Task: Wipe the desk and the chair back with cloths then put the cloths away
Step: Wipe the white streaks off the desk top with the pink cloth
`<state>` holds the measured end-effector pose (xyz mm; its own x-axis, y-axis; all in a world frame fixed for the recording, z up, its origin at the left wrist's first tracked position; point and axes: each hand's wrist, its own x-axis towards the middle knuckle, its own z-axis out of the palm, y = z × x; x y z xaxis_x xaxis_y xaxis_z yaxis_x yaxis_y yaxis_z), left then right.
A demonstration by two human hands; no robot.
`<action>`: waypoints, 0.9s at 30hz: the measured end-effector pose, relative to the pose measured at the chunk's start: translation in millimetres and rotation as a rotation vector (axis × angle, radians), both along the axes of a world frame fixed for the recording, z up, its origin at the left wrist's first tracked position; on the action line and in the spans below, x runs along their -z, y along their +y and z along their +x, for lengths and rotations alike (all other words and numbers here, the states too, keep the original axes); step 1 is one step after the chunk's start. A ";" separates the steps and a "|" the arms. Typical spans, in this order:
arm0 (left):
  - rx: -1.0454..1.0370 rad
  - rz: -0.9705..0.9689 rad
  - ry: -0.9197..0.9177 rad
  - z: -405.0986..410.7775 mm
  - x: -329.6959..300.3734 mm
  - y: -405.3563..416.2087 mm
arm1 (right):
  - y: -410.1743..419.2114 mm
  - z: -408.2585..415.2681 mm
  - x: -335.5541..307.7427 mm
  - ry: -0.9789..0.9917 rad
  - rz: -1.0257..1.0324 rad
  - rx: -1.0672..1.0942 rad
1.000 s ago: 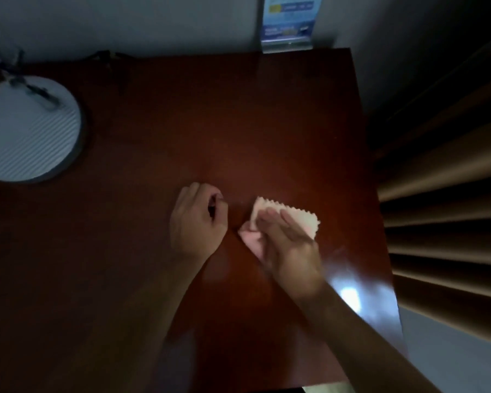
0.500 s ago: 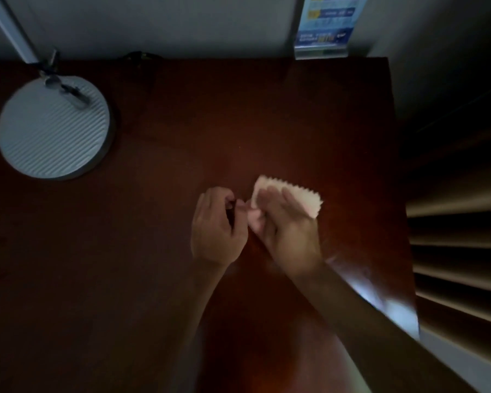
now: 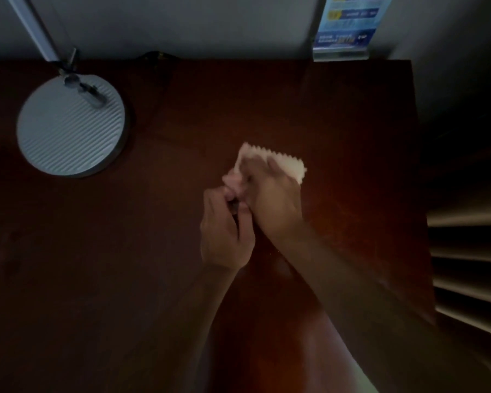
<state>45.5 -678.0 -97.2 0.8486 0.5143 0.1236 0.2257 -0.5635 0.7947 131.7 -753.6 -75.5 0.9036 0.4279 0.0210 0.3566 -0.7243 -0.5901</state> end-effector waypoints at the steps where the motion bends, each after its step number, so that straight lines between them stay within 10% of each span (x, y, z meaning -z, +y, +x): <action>1: 0.002 -0.011 -0.006 0.4 -0.8 0.1 | -8.4 -14.9 -0.3 0.004 -0.015 -0.049; 27: -0.114 0.134 0.029 29.1 -5.3 40.0 | 75.8 71.2 -15.8 -0.027 -0.086 -0.156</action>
<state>74.6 -638.0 -92.0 0.7896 0.5884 0.1741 0.3160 -0.6331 0.7066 202.9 -677.8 -59.8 0.8258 0.5640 0.0021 0.4836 -0.7062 -0.5171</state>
